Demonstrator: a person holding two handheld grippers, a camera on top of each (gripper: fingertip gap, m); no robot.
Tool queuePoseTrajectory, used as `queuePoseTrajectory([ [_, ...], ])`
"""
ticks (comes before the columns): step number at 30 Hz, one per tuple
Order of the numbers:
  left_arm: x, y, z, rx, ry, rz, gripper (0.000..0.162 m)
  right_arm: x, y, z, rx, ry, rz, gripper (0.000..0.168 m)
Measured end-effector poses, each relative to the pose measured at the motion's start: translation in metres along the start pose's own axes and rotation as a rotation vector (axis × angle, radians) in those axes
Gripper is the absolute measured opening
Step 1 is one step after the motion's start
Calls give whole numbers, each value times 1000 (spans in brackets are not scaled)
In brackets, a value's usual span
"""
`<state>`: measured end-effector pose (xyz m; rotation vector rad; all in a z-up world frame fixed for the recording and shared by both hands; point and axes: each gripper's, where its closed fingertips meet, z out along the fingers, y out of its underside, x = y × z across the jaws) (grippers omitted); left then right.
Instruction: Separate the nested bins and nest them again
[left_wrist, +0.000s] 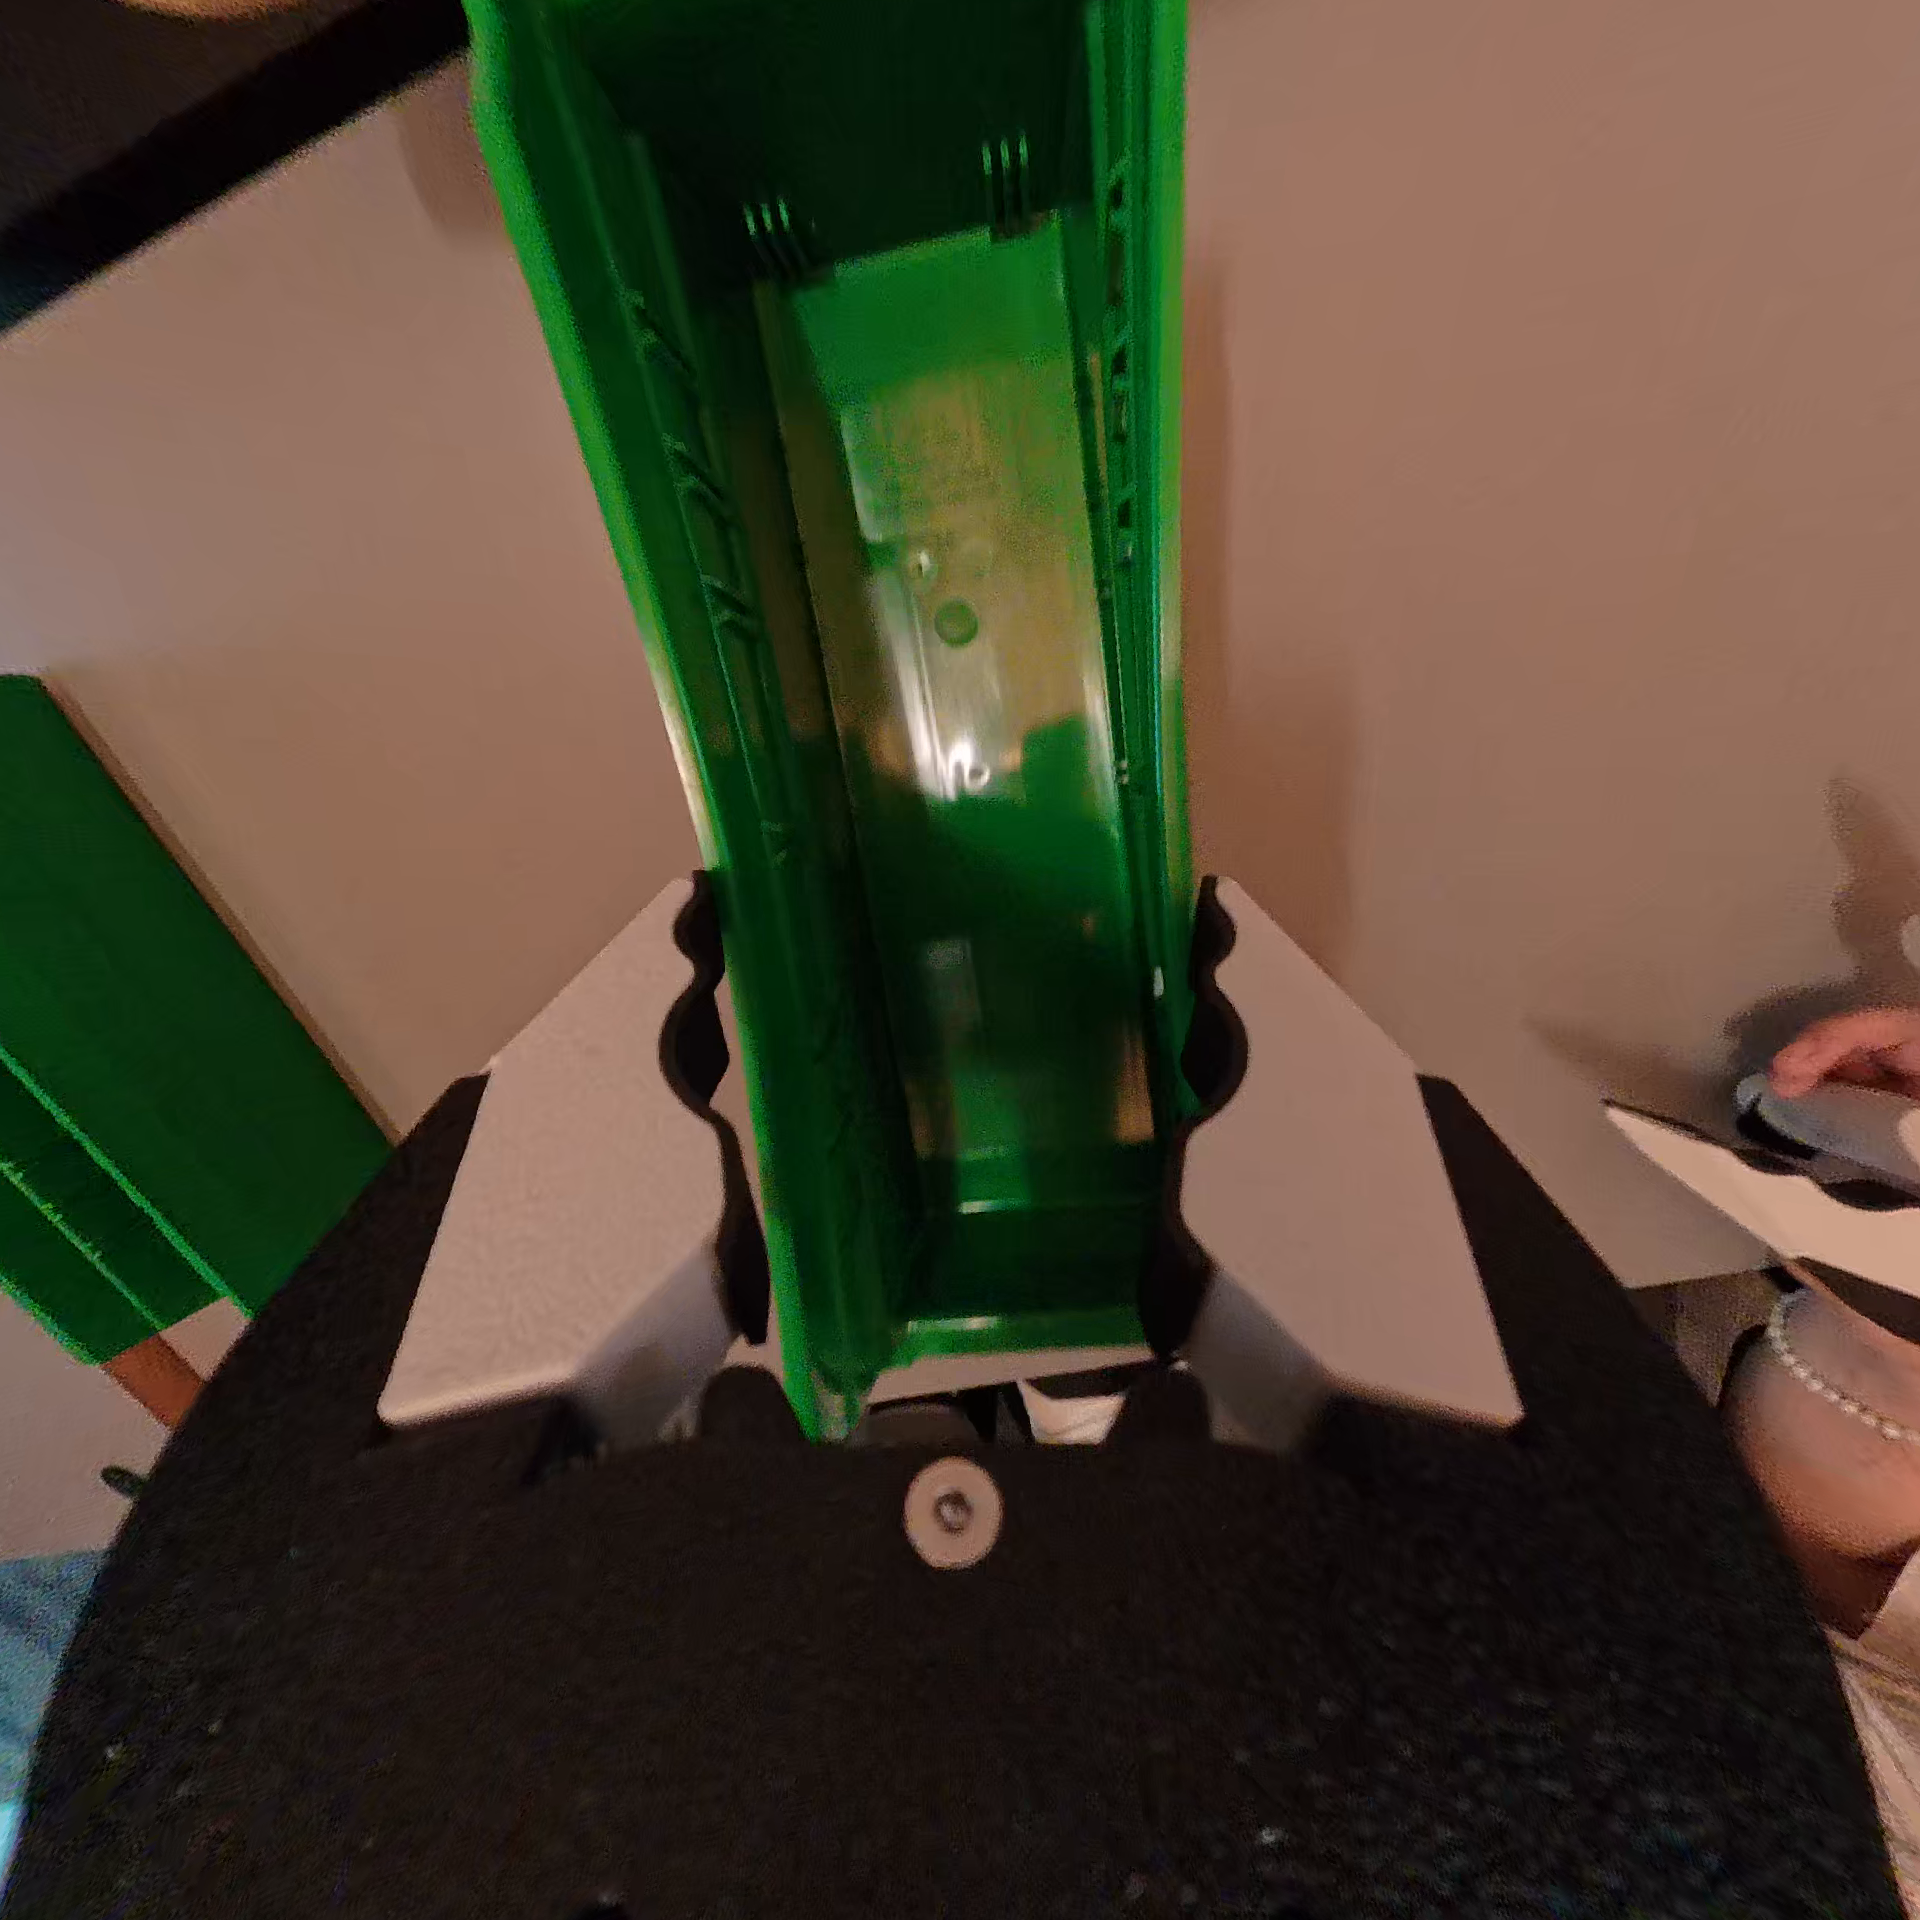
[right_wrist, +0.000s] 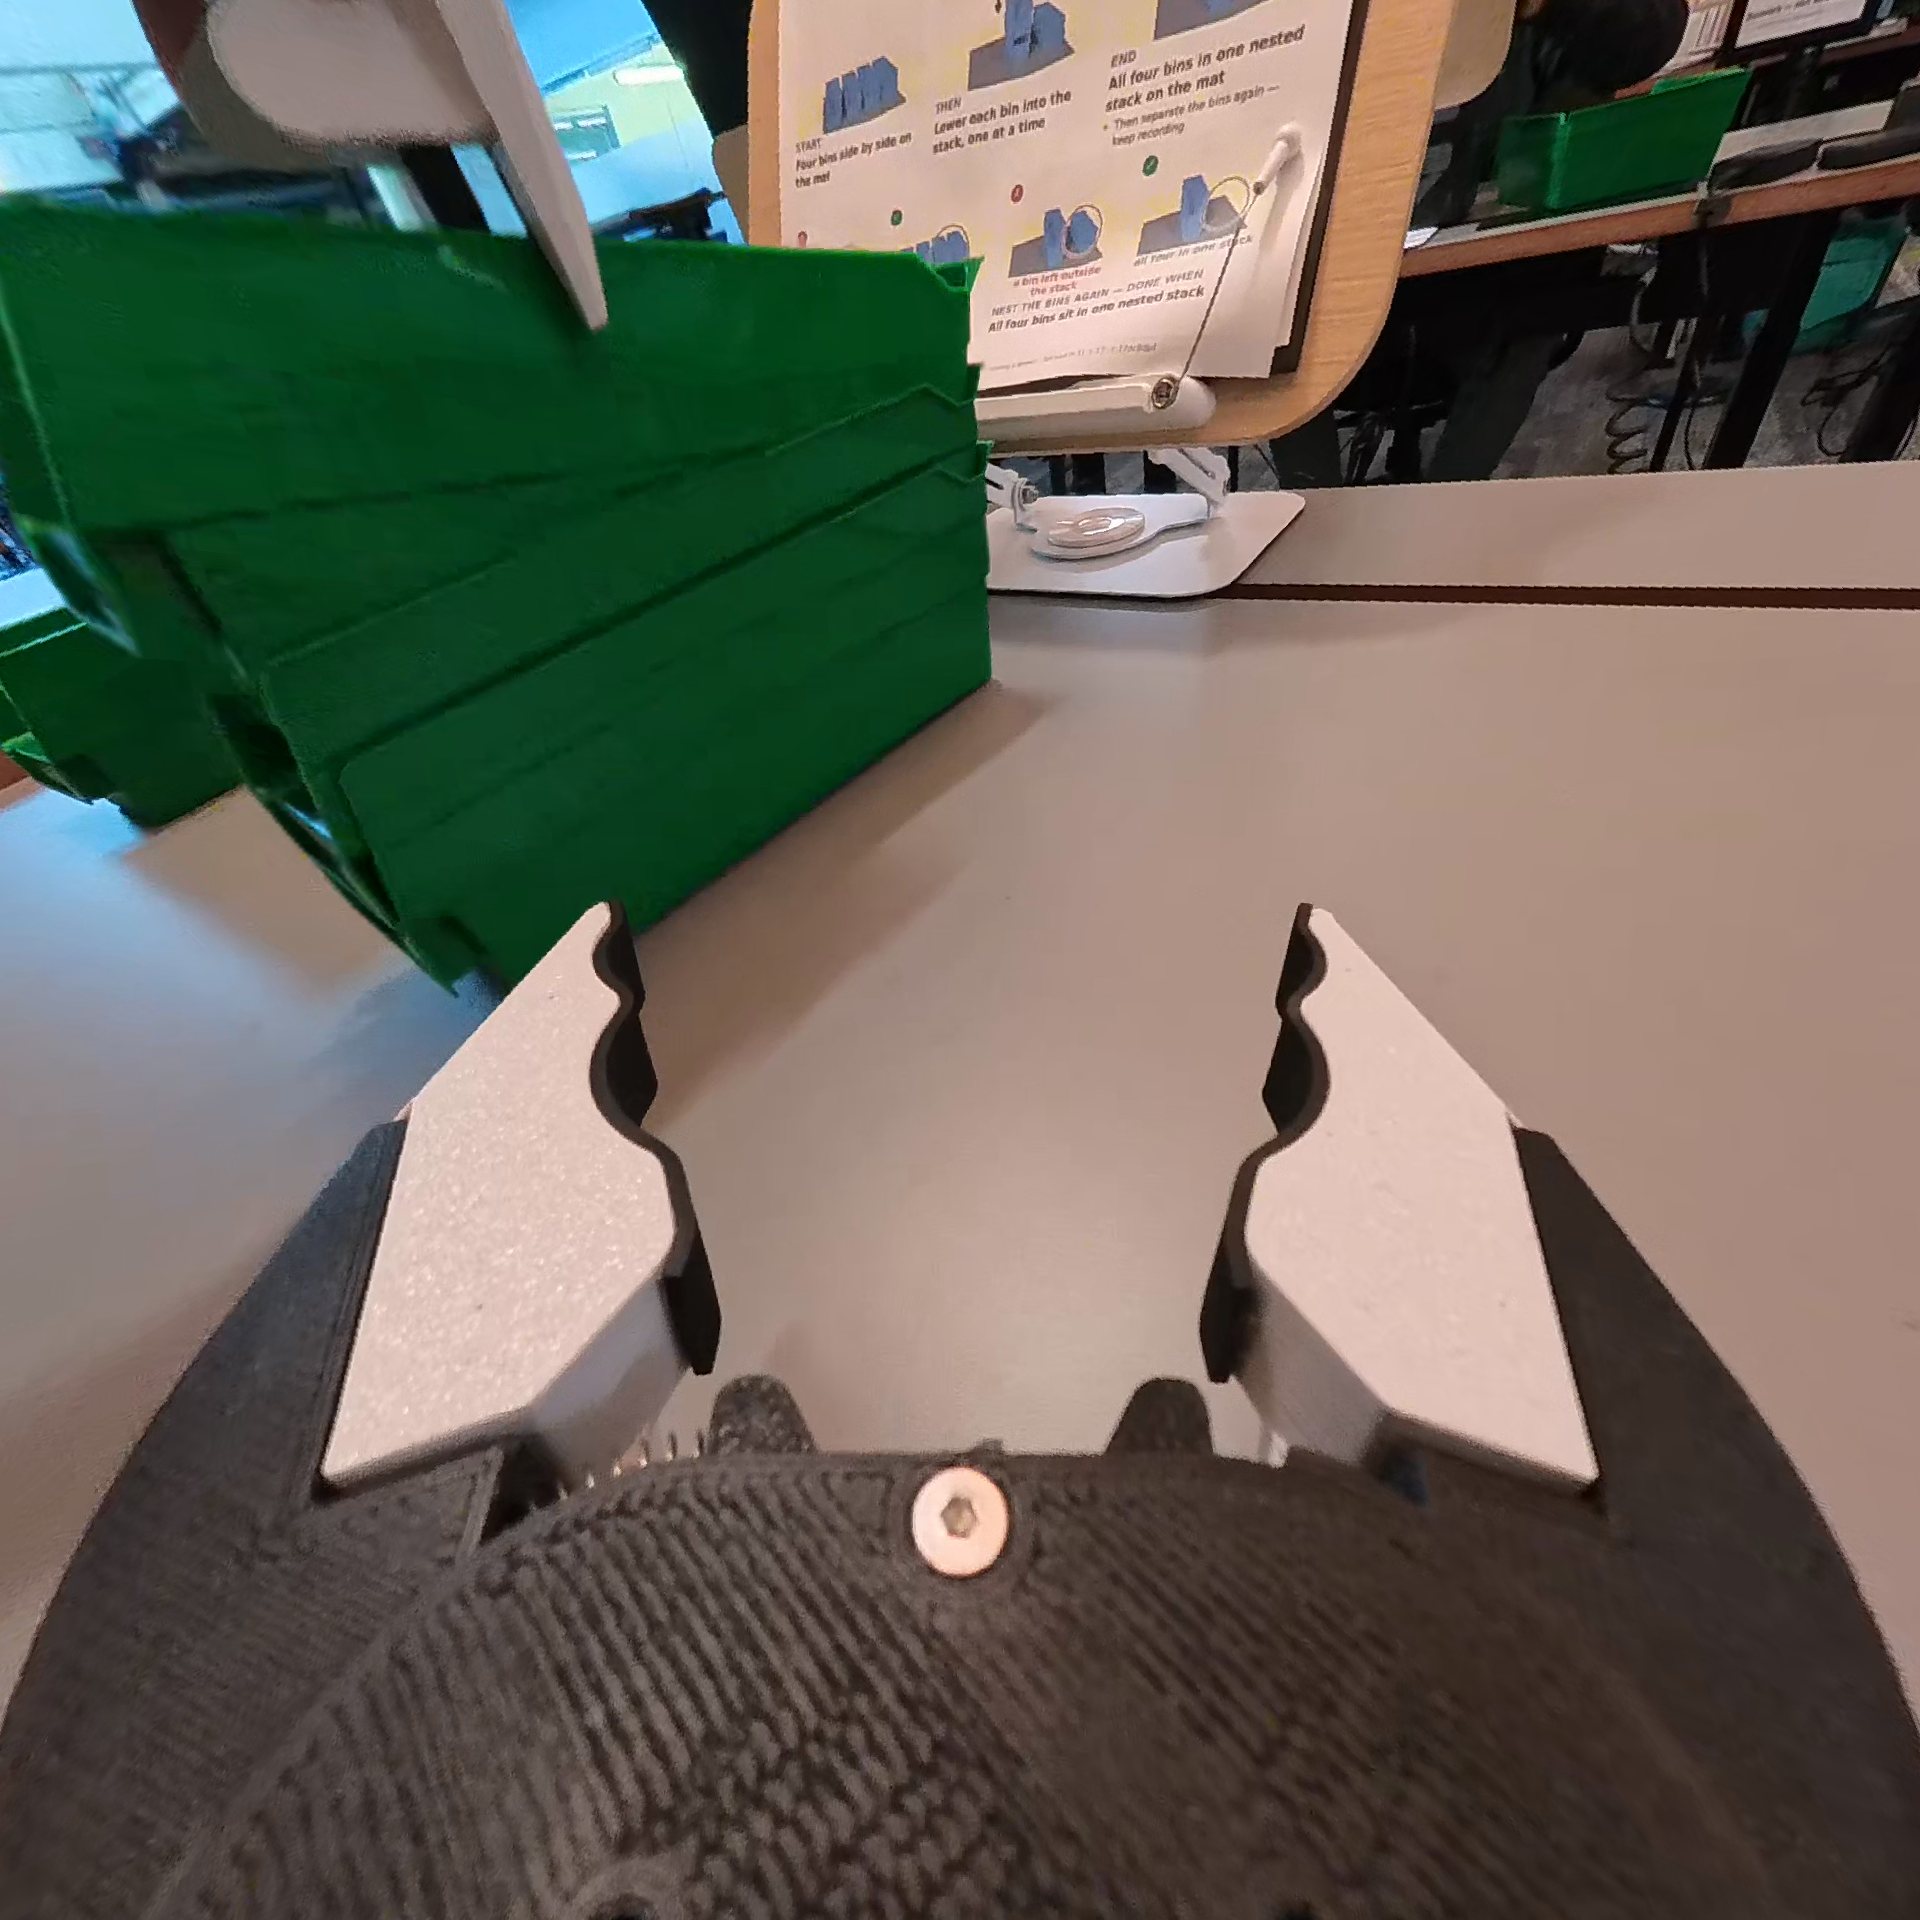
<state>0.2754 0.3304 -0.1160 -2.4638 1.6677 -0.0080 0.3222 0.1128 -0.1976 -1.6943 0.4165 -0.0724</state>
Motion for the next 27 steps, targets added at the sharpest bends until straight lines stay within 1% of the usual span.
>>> queuePoseTrajectory([
  [8, -14, -23, -71, 140, -8, -5, 89, 0, 1, -1, -2, -1, 4, 121],
  [13, -51, -24, -105, 189, -52, -49, 88, 2, 0, -2, 3, 2, 4, 120],
  [16, -72, -22, -117, 225, -51, -75, 88, 2, 2, -1, -1, 3, 8, 120],
  [18, -90, -18, -116, 219, -54, -95, 88, 2, 3, 0, -8, 1, 10, 120],
  [21, -122, -10, -100, 202, -67, -135, 88, 1, 3, 0, -10, 1, 6, 120],
  [24, -149, 1, -73, 203, -66, -180, 89, 0, -4, -3, 1, 5, -11, 120],
  [27, -169, 17, -39, 189, -65, -213, 89, -1, -10, -6, 14, 14, -33, 120],
])
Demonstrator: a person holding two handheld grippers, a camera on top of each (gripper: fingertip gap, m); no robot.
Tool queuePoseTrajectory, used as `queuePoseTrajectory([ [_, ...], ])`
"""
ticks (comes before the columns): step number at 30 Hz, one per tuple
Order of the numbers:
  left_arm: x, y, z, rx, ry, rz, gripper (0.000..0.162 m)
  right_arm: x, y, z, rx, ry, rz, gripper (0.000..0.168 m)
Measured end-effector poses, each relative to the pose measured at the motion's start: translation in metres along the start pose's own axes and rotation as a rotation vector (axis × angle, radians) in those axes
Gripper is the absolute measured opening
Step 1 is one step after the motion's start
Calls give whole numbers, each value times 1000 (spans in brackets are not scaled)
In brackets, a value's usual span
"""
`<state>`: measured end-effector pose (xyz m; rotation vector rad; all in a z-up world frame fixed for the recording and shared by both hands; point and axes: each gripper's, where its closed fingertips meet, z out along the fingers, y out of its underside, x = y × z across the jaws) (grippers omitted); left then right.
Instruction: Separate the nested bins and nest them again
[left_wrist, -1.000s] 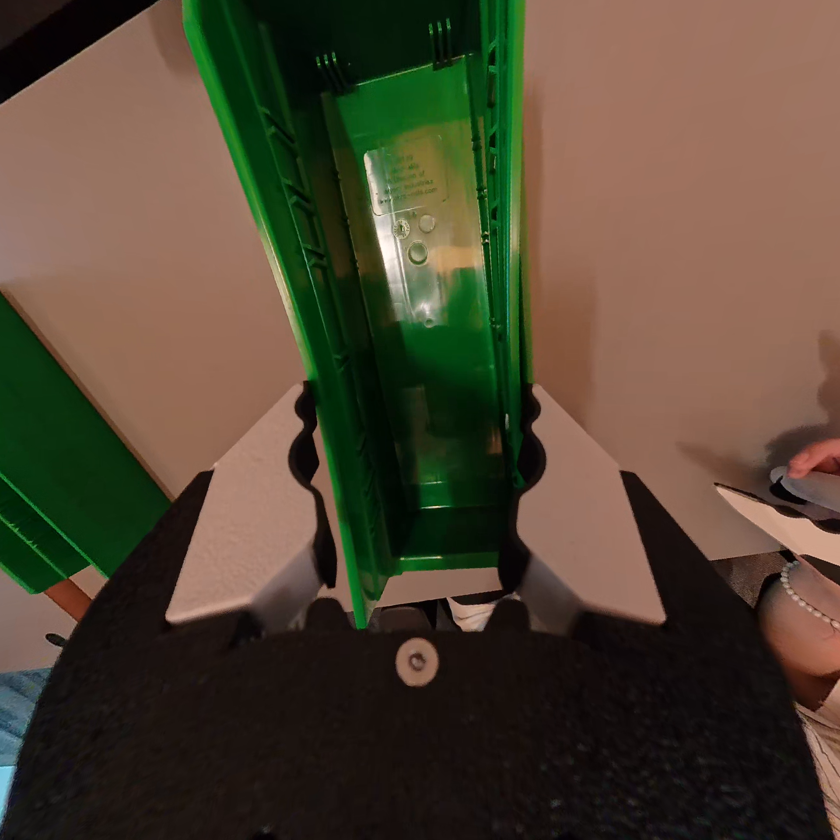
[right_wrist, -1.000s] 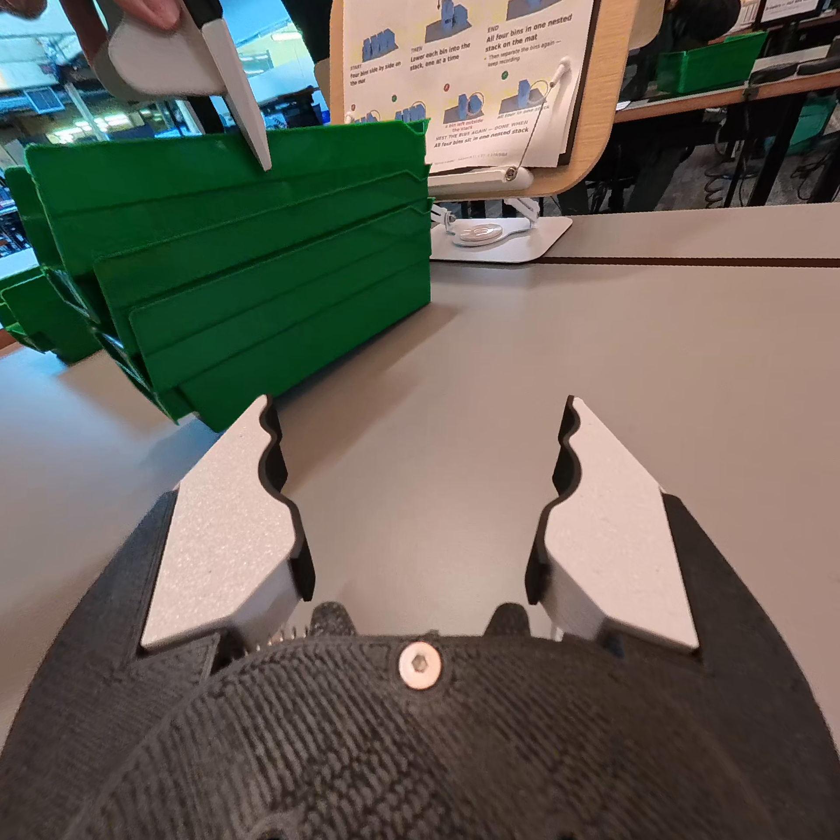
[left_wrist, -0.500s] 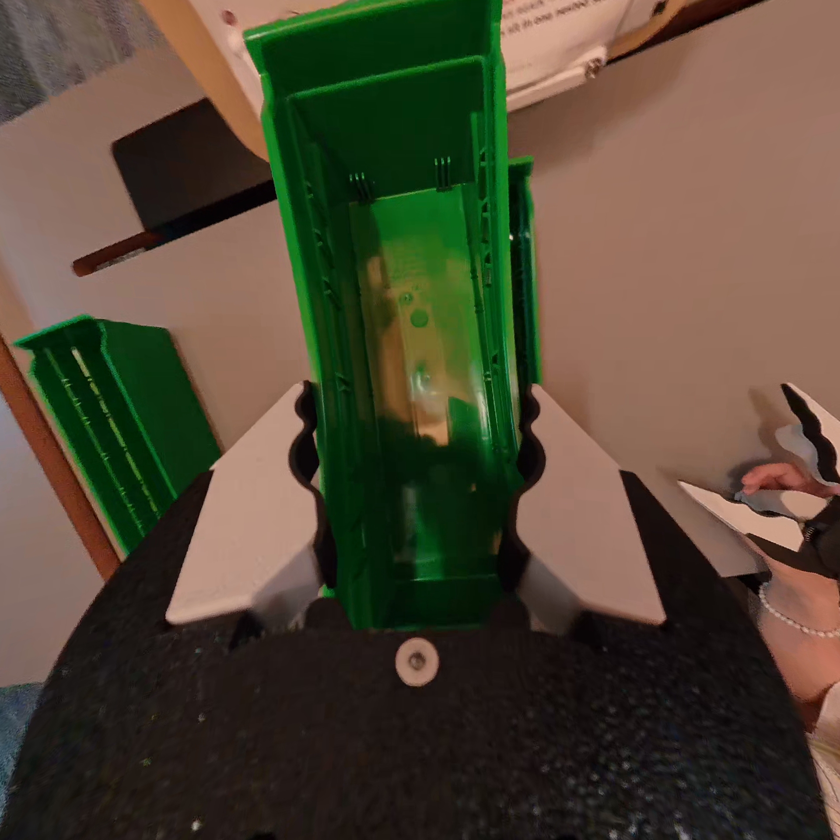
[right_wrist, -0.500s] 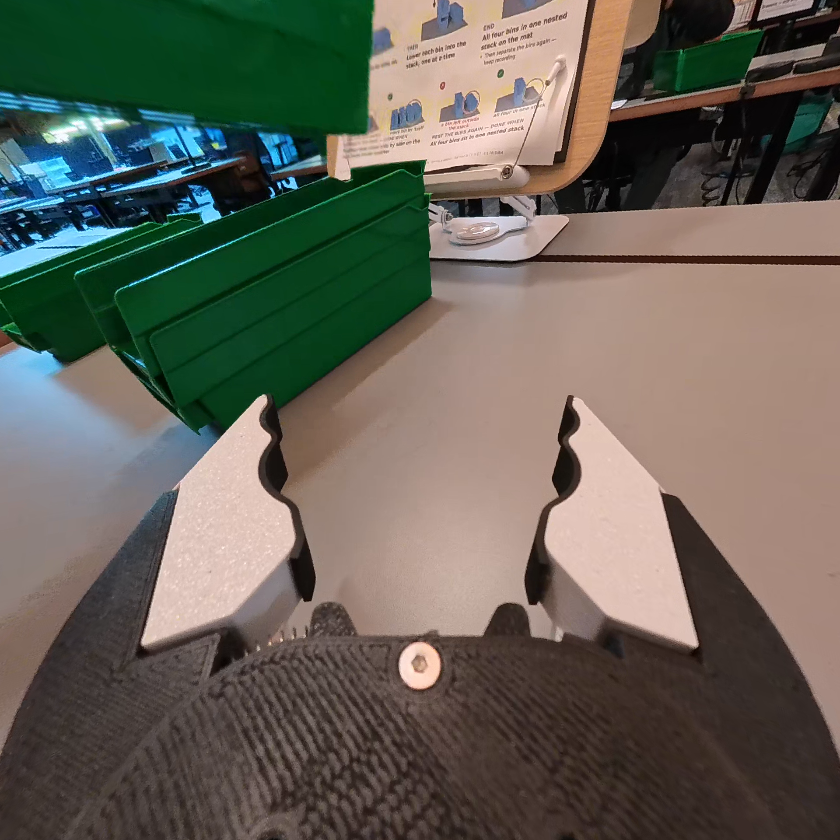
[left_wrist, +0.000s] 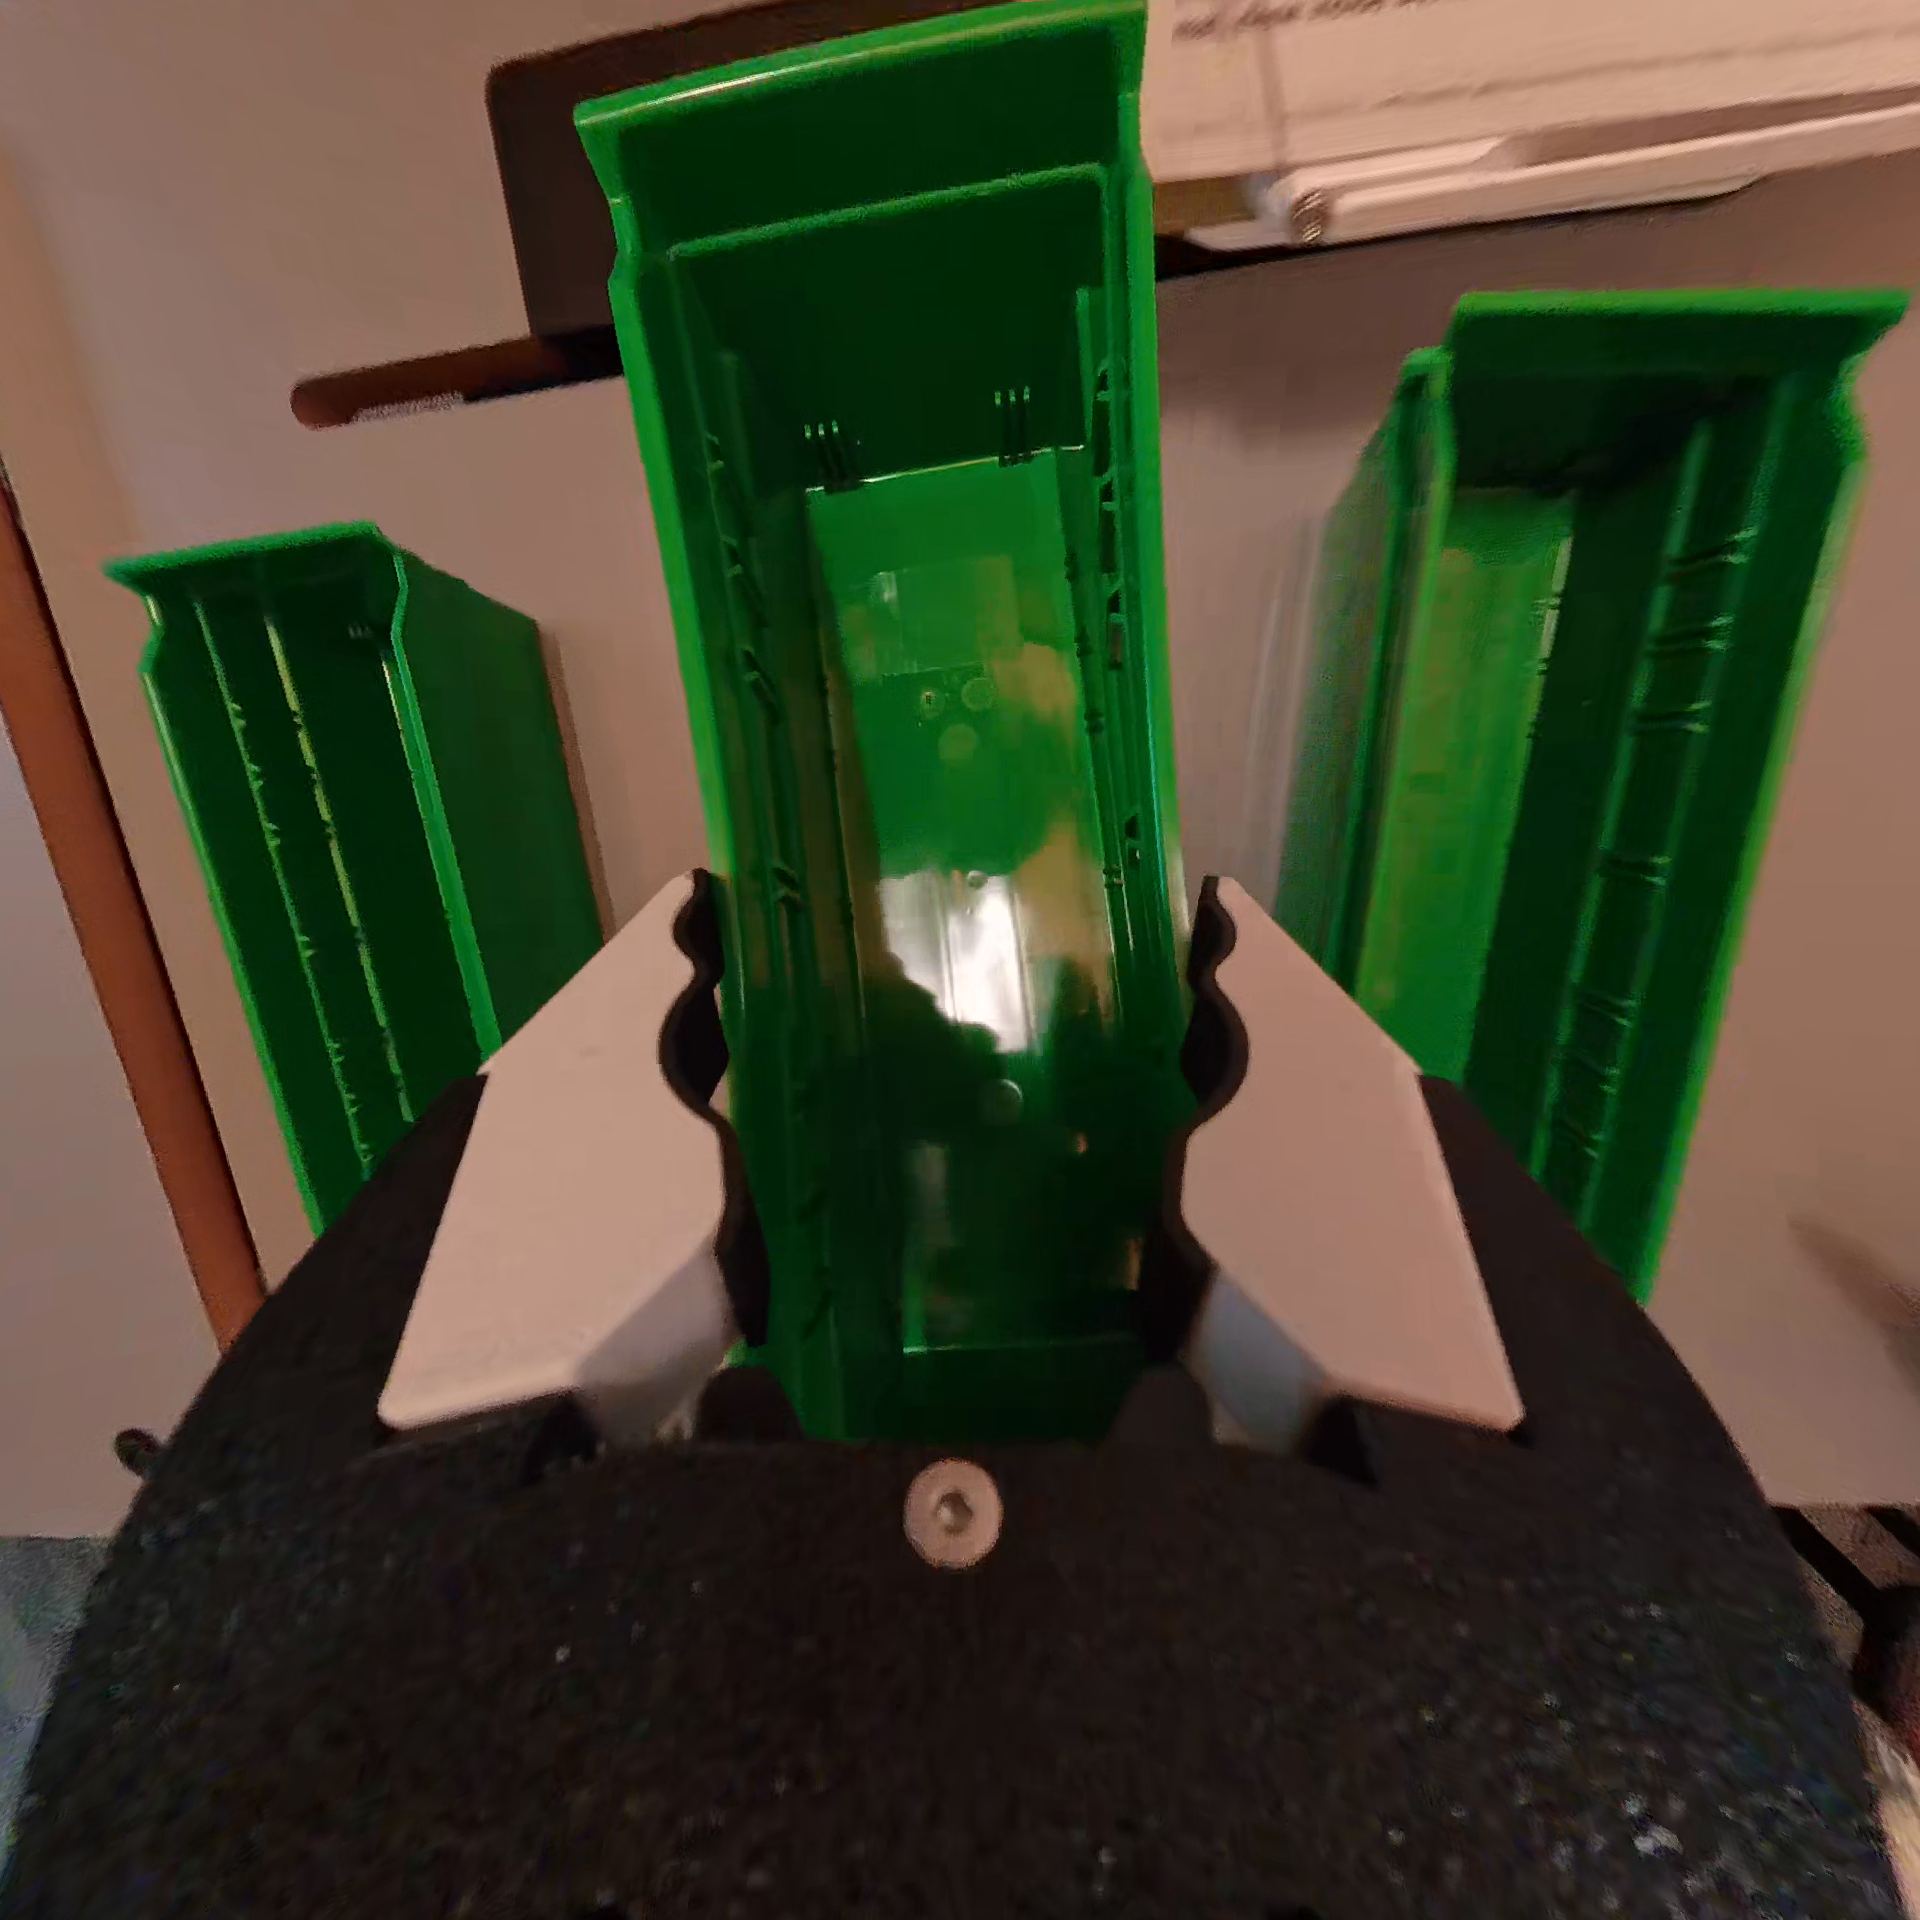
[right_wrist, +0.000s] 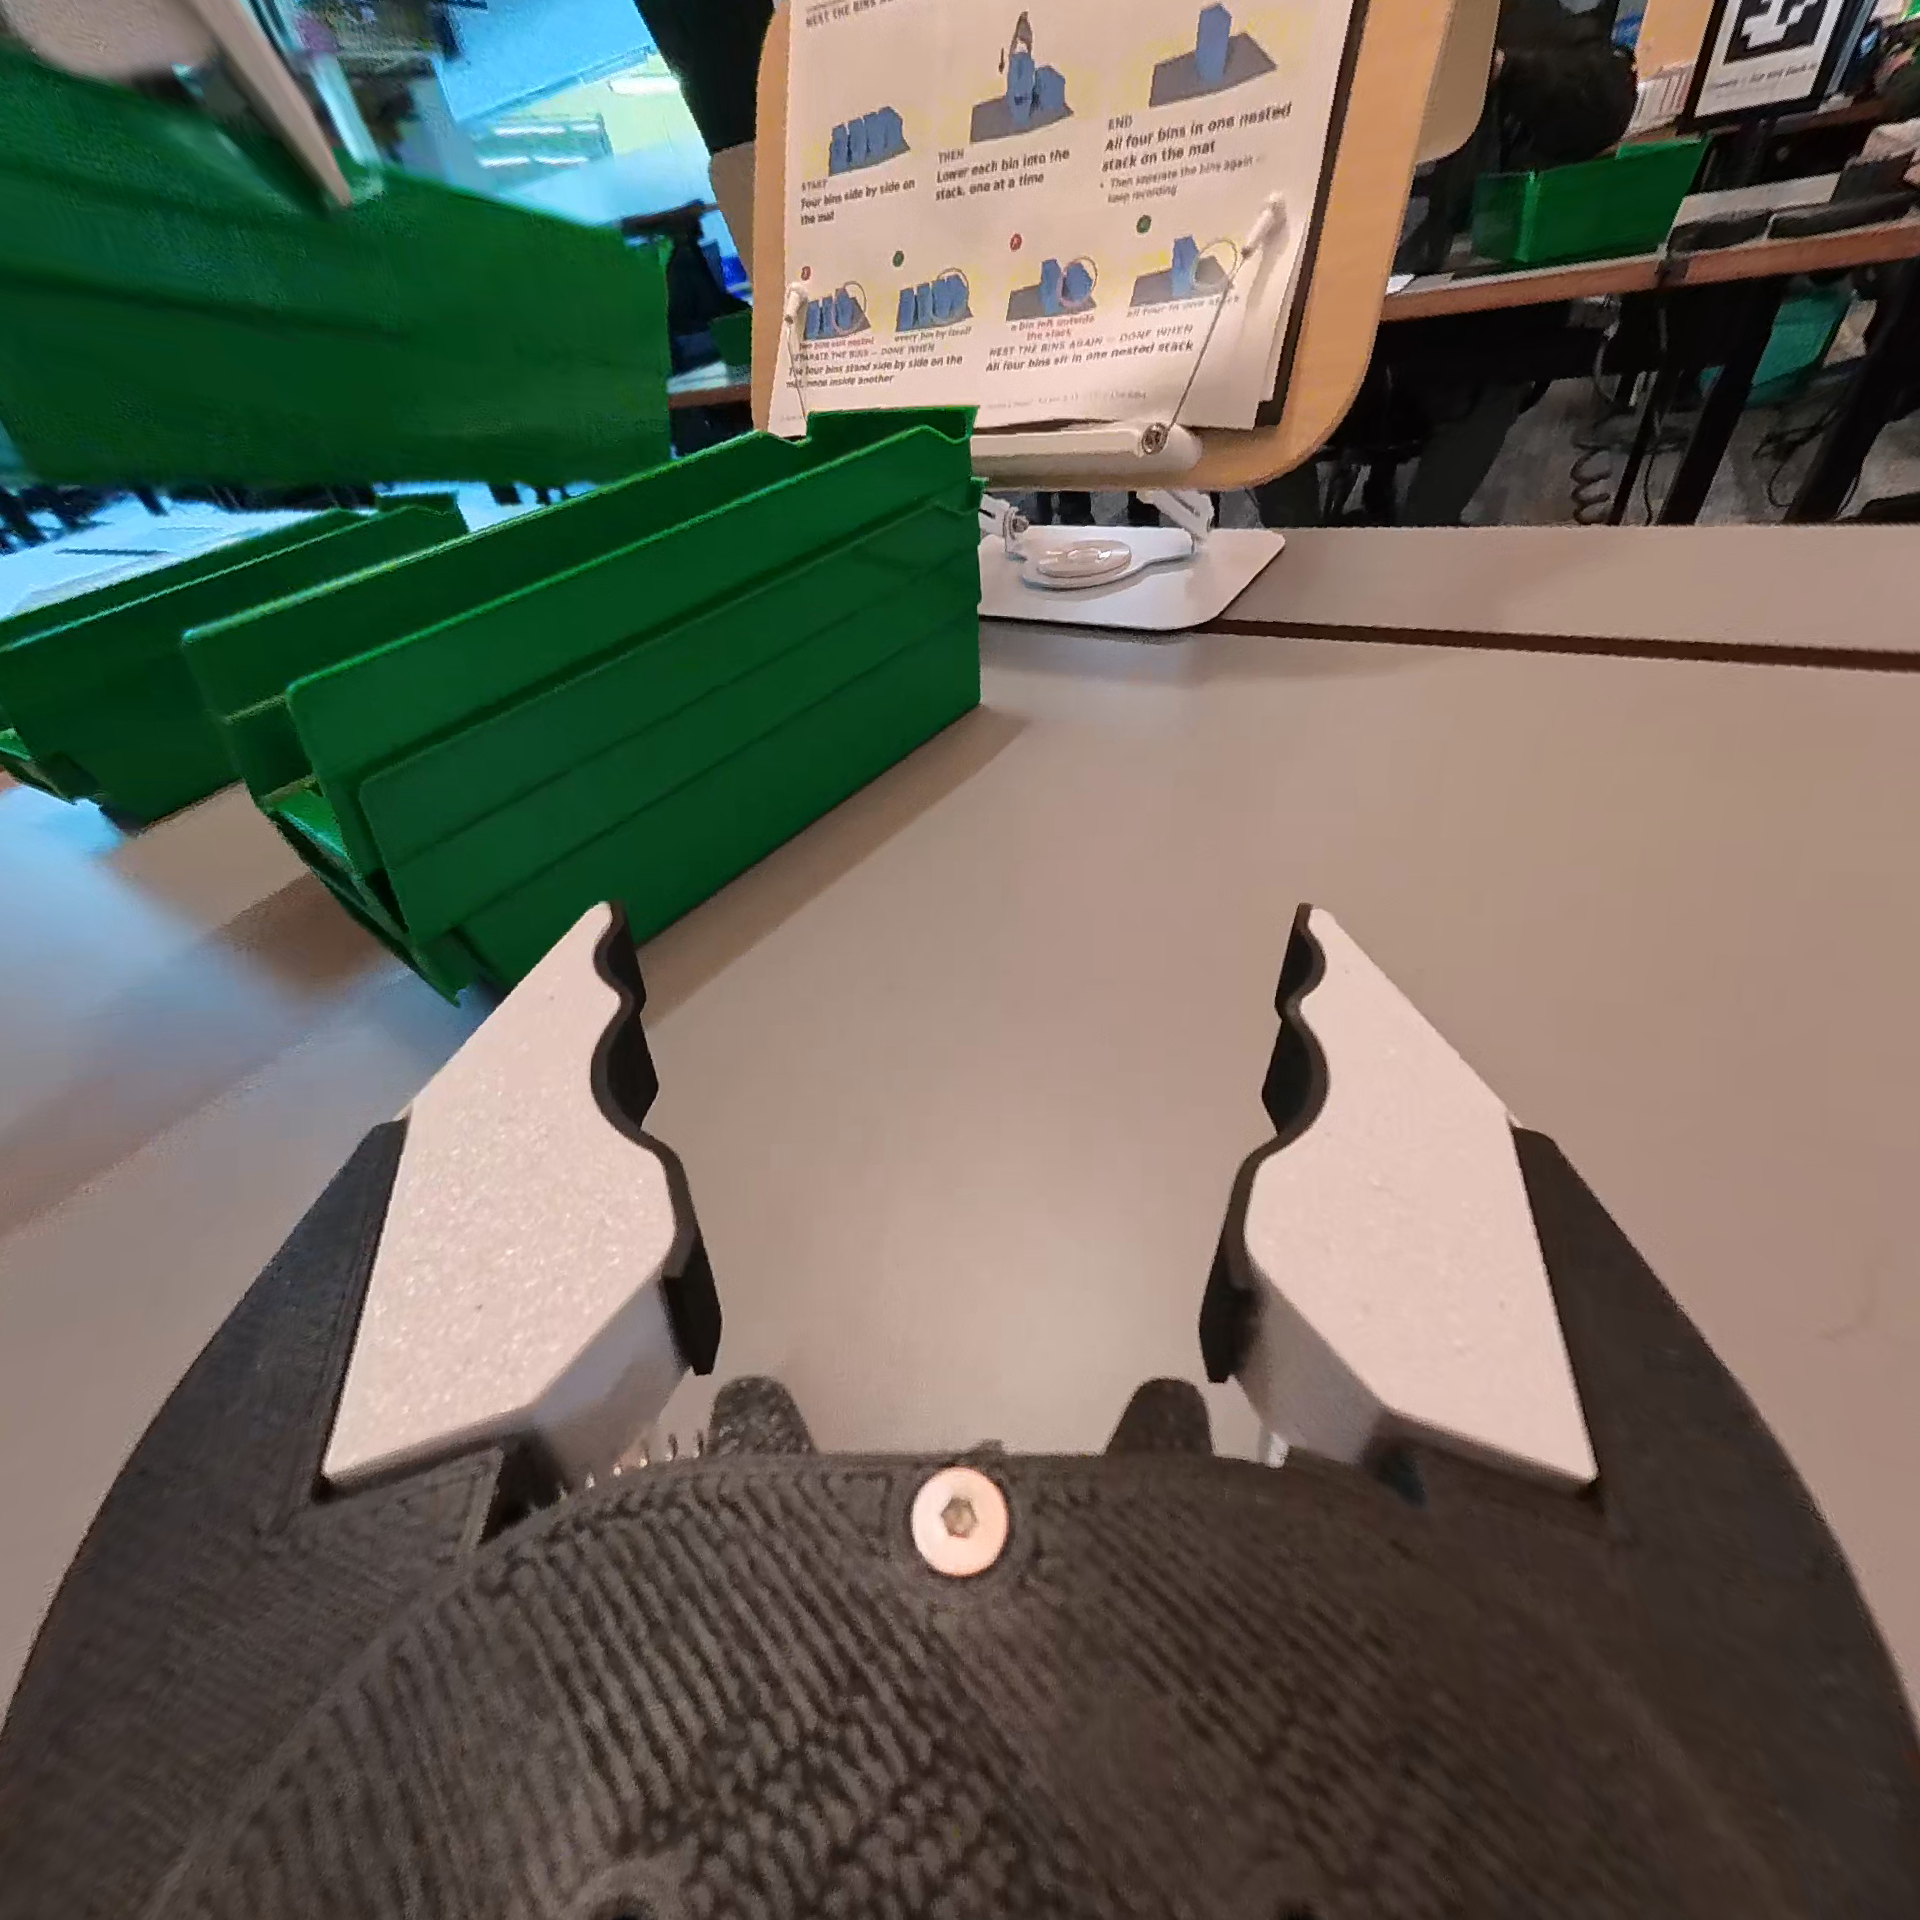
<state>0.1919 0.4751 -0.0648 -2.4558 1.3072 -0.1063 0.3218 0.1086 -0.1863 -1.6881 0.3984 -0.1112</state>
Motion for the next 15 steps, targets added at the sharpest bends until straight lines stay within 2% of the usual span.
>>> queuePoseTrajectory([
  [7, -33, 40, 70, 19, -12, -62, 90, -1, -6, -3, 0, 23, -32, 121],
  [15, -43, 54, 106, 112, 2, -70, 90, -7, -3, 0, -21, 35, -80, 121],
])
